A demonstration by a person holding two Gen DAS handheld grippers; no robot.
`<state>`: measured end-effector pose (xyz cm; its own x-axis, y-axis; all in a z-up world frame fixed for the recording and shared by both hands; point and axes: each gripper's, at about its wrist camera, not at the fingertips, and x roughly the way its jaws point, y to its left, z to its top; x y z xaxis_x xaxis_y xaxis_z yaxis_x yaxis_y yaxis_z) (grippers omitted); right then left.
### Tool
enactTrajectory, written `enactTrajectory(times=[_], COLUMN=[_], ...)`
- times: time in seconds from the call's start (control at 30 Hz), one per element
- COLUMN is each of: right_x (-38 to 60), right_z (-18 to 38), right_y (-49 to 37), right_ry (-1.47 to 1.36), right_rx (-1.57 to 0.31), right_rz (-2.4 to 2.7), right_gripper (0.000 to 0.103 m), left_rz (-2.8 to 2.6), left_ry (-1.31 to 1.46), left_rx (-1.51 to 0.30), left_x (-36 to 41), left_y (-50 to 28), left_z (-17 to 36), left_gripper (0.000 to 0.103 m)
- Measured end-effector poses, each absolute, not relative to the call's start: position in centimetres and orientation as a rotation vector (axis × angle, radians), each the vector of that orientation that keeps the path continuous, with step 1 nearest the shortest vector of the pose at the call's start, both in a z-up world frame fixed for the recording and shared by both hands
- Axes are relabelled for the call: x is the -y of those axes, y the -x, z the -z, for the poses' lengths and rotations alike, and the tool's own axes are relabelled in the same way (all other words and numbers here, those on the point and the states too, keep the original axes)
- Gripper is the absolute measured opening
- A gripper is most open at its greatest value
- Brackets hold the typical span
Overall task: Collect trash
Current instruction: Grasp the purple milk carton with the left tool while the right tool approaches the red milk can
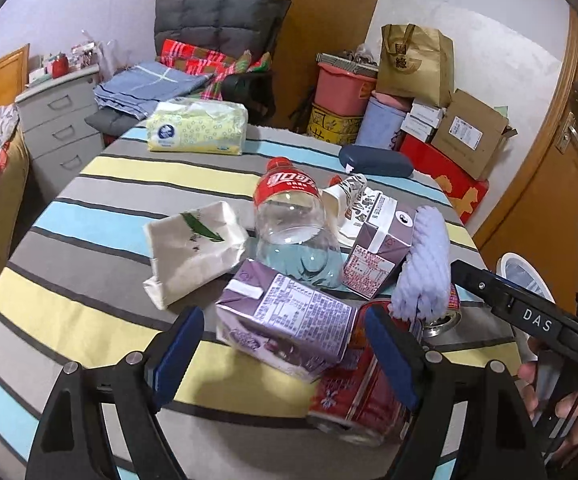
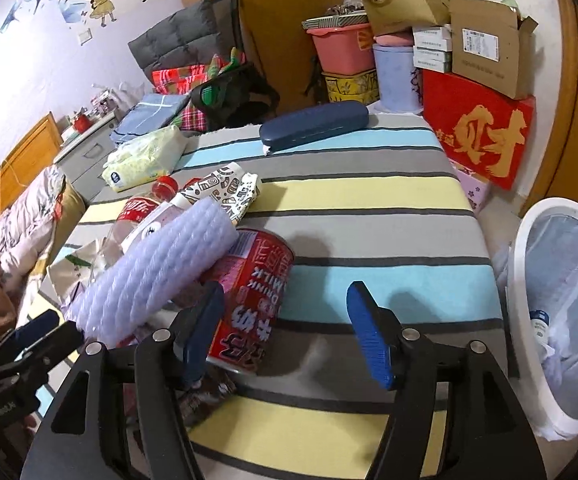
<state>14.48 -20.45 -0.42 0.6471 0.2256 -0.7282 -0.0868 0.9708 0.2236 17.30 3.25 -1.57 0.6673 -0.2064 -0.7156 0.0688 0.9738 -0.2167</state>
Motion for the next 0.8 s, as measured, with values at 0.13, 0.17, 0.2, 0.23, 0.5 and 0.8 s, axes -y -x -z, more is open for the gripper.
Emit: enactTrajectory(times=[0.13,0.17,0.2,0.23,0.5,0.8], right_x=[20.0,19.8,19.5,19.4,18.0,19.2], right_z=[0.5,0.6,0.8,0.9,1.5,1.7], right_y=[-15.0,-15.2,-15.1,-15.3,-15.8,-15.2], right_ry=[-0.176,-0.174,-0.172,-0.167,-0.081,-0.097], right_rx=[-0.858,-0.866,-0.87,-0.874,-0.92,-0.914], right_rz=[-0.207,-0.214,-0.223,-0.227,-0.223,-0.188], right_gripper=[0.066,0.066,0.066,0.066,0.065,0.058], left_rz=[0.153,0.15,0.15,0.147,0.117,0.05], left_ry=[0.156,0.15,0.143,0.141,0.139,0.141], left_rx=[-0.826,-0.832,-0.843,-0.849,-0.887,-0.896], left_x=[-2.6,-2.5,-2.4,-2.5,-3.7,-7.6], left_y=[-18.0,-18.2,-18.4,-18.6,-18.9,-17.2], left_z=[1.7,1.8,2.1,2.3,3.4,3.7], left_gripper=[0.082,0.082,0.082,0.082,0.082,0.082])
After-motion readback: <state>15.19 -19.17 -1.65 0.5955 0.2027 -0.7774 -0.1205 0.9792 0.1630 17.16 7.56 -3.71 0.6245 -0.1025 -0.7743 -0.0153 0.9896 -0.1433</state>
